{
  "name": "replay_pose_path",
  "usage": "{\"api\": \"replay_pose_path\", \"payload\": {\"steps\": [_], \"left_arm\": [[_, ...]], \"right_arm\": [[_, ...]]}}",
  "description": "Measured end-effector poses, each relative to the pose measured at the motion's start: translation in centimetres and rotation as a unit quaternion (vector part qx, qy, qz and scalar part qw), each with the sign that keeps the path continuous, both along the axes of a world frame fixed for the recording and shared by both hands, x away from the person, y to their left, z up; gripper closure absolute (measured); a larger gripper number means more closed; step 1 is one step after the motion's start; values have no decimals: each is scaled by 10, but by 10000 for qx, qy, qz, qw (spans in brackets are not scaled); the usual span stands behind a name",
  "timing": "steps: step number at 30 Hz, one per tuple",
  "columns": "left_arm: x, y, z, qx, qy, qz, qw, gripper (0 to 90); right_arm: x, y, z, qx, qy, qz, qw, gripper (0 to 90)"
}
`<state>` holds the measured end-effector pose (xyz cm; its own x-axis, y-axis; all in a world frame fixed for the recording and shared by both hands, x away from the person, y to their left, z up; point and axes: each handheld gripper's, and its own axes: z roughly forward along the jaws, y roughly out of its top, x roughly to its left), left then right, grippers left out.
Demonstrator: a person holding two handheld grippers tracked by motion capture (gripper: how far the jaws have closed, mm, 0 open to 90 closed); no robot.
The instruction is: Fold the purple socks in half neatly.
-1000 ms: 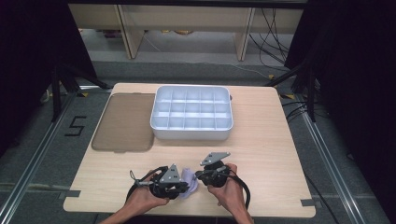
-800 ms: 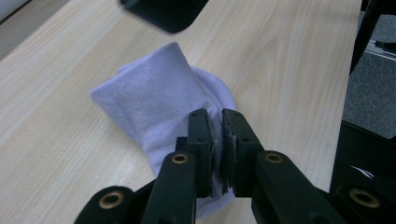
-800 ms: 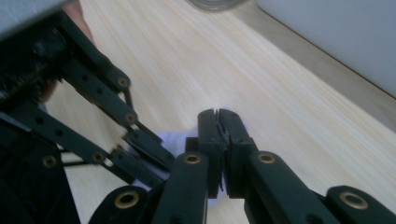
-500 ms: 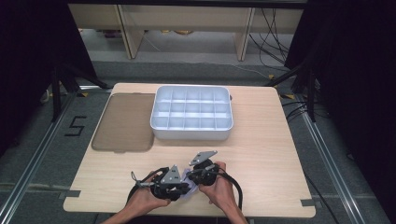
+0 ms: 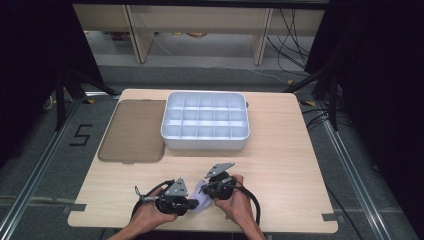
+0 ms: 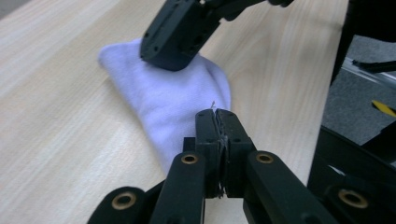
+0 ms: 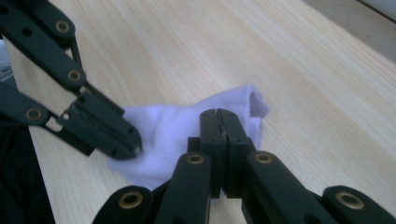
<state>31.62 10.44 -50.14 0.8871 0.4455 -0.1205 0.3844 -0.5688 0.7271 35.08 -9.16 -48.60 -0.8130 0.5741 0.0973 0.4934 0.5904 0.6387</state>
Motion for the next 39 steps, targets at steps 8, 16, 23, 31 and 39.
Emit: {"api": "replay_pose_path", "payload": {"steps": [8,16,23,31,39], "left_arm": [[11,9,-1,155,-205,239,9994,861],[14,8,0,198,-238,168,9994,857],[13,8,0,258,-262,116,9993,855],[14,9,0,254,-253,101,9993,853],[13,10,-1,281,-271,96,9992,848]], "right_arm": [[-10,-4,0,-15,91,-26,10000,900],[-6,-12,8,106,-2,-85,9999,701],[5,-18,1,1,257,-442,9987,502],[13,-19,-6,149,645,-440,9968,443],[18,-22,-13,394,1024,-275,9936,501]]}}
